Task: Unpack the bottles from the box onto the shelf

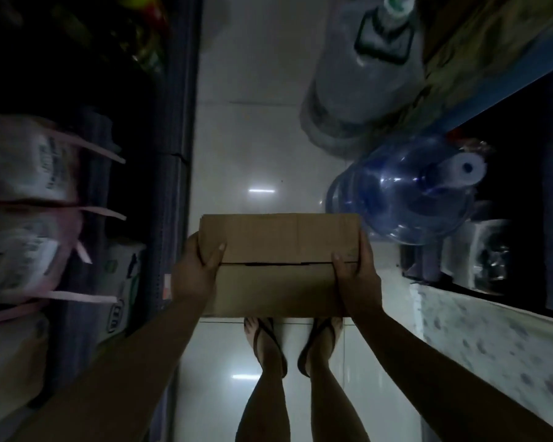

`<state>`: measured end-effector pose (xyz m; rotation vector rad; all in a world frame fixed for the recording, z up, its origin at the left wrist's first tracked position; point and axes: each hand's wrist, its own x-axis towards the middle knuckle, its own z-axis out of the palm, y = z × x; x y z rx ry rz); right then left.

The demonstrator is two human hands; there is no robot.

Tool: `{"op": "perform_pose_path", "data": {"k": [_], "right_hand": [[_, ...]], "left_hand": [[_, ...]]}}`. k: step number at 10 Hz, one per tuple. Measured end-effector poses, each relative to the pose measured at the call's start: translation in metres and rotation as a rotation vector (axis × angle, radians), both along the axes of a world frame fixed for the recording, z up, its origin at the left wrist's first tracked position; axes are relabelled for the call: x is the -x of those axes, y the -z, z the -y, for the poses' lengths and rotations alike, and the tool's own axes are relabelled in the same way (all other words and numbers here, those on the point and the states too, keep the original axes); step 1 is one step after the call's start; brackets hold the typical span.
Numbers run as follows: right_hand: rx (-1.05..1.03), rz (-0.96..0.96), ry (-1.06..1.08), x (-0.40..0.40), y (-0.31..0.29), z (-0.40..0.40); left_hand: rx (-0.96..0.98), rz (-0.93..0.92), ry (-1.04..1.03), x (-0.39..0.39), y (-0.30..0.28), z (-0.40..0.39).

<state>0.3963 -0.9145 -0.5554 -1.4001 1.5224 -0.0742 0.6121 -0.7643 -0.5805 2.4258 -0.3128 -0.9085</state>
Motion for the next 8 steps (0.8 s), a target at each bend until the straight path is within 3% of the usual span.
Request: {"op": "perform_pose_path", "data": {"k": [2, 4, 6, 8], "right_hand": [[-0.051, -0.017, 0.058, 0.011, 0.138, 0.001], [-0.051, -0.018, 0.014, 0.013, 0.236, 0.018], [-0.008, -0.036, -0.005, 0.011, 0.276, 0.031], [-0.035, -0.035, -0.078, 0.011, 0.263, 0.046]], "left_hand": [[-0.06, 0.001, 0.042, 0.006, 0.132, 0.007], [-0.062, -0.004, 0.007, 0.012, 0.221, 0.024], [-0.053, 0.009, -0.018, 0.019, 0.266, 0.033], [-0.023, -0.042, -0.014, 0.015, 0.254, 0.032]]}}
